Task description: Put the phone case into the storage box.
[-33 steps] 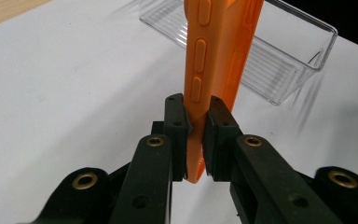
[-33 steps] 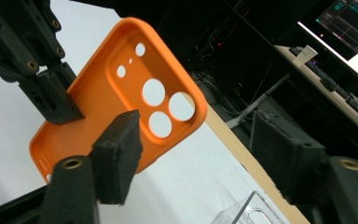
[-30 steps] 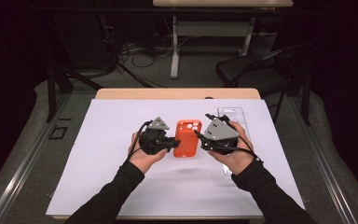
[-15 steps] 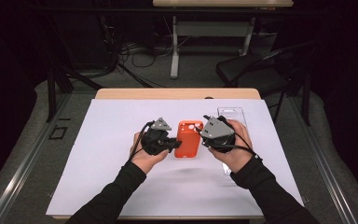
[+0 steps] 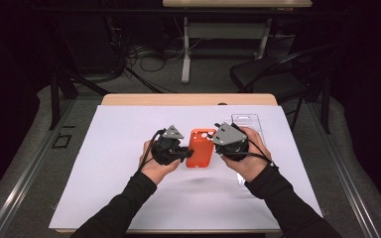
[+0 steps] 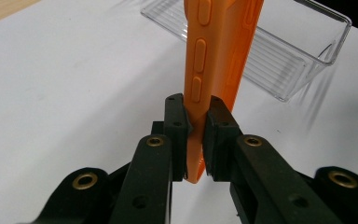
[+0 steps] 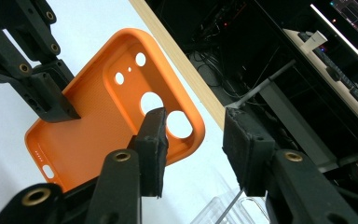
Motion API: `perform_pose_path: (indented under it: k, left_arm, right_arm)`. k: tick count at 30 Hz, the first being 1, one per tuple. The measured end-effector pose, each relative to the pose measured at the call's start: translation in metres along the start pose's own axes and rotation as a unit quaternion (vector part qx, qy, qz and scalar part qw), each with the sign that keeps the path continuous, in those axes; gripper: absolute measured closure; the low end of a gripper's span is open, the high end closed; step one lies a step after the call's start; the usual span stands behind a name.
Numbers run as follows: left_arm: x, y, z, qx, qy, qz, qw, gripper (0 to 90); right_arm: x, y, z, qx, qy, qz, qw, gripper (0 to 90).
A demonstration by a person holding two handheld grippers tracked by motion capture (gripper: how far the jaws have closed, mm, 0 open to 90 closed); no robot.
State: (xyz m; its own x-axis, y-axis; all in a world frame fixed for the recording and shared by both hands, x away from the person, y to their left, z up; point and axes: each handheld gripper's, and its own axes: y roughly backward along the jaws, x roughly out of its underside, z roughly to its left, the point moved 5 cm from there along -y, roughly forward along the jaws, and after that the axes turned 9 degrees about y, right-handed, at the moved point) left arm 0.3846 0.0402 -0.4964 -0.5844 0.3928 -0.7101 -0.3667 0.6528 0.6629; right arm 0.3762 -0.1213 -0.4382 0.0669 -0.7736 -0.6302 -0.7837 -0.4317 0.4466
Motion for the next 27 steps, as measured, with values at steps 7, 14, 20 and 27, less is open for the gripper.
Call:
perform_pose_path:
  k: [7, 14, 20, 27]
  left_arm:
    - [0.0001, -0.0003, -0.0009, 0.003, 0.0, 0.001, 1.0, 81.6]
    - [0.0005, -0.001, -0.0028, 0.001, -0.003, 0.002, 1.0, 81.6]
    - [0.0005, -0.0014, -0.0034, 0.002, -0.006, 0.002, 1.0, 81.6]
    - [0.0005, -0.0017, -0.0037, 0.0, -0.007, 0.002, 1.0, 81.6]
  right_arm:
    - [0.0003, -0.0012, 0.0001, 0.001, 0.005, 0.008, 1.0, 68.3]
    - [0.0024, -0.0031, -0.001, -0.004, 0.002, 0.016, 0.9999, 72.2]
    - [0.0027, -0.0035, -0.0007, -0.005, 0.002, 0.019, 0.9998, 74.3]
    - [0.0032, -0.0036, 0.0, -0.011, 0.0, 0.021, 0.9997, 76.8]
